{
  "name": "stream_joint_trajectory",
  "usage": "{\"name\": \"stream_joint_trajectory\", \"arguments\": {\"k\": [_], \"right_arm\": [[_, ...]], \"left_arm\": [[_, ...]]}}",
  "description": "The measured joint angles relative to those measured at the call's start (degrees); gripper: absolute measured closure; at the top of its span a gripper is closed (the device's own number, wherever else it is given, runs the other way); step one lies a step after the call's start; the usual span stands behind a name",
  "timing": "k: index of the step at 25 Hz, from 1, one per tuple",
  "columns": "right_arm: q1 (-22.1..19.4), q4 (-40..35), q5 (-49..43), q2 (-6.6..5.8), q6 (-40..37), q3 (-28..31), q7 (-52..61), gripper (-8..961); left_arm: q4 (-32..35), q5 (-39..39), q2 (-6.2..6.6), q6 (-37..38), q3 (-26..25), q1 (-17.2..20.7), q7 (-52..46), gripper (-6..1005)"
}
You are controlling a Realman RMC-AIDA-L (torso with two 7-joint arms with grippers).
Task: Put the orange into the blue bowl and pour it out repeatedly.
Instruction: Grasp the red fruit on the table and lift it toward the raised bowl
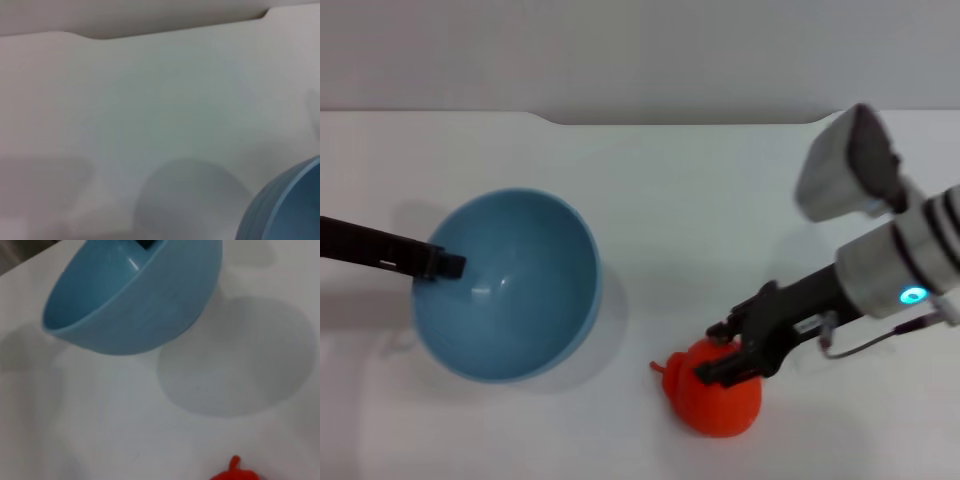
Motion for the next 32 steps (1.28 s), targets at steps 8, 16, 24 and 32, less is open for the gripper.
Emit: {"name": "stream_joint_trajectory", "arguments": {"k": [8, 16, 24, 32], "right_arm": [[0.3, 4.2, 0.7, 0.10, 8.9, -7.7, 1.9, 413], [-1.7, 3.0, 1.0, 0.01, 8.5, -7.2, 2.2, 505], [-6.3, -3.6, 3.2, -0.18, 4.4, -0.6, 2.0, 729], [-13.8, -24.4, 7.3, -0.13, -9.6, 12.6, -0.9, 909]], "left_arm": [[0.0, 0.3, -0.12, 0.0, 3.0, -0.3, -0.5, 999], [-0.2, 0.6, -0.11, 0.0, 3.3, -1.2, -0.6, 999], [-0.8, 0.8, -0.10, -0.5, 5.2, -1.6, -1.2, 998], [-9.2, 1.0, -0.13, -3.0, 11.7, -6.3, -2.0, 998]]}}
